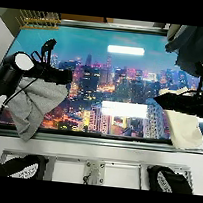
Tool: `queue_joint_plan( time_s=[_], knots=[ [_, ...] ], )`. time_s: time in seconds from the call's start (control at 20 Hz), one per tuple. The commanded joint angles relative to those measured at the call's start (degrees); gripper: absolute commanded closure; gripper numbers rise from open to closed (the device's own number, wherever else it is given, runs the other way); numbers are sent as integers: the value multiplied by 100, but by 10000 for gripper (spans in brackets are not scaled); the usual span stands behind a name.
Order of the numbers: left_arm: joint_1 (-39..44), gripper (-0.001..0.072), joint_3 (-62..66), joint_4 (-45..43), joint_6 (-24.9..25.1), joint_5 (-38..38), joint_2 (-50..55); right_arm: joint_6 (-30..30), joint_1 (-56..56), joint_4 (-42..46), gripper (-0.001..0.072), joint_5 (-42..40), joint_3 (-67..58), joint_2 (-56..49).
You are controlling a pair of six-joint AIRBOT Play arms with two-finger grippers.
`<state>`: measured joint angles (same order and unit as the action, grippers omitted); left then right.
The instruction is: Fold the clothes and pants, and hang the long-sleeved shirts on hangers.
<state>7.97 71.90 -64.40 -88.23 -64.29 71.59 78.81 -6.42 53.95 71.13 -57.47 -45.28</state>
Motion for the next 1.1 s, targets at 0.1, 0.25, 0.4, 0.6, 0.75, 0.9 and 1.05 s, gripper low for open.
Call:
queue_joint_plan(
  time_s=[0.1,0.25,0.4,0.6,0.75,0.9,1.05],
  knots=[
    [2,699,-2,0,-4,0,-2,2,7,-2,686,0,2,-4],
    [0,700,-2,0,-4,0,-2,2,7,-2,686,0,2,-4],
    [2,699,0,0,-4,0,-2,2,4,-2,686,0,2,-4],
    [2,699,0,-24,-2,76,-2,2,7,-2,686,0,2,-4],
    [-234,-5,136,-817,339,579,11,0,7,-4,686,0,2,-4],
    [-927,-6,549,-2199,341,691,74,2,7,-4,686,0,2,-4],
    [-1862,-5,807,-2597,341,688,367,0,7,-4,686,2,2,-11]
  ],
)
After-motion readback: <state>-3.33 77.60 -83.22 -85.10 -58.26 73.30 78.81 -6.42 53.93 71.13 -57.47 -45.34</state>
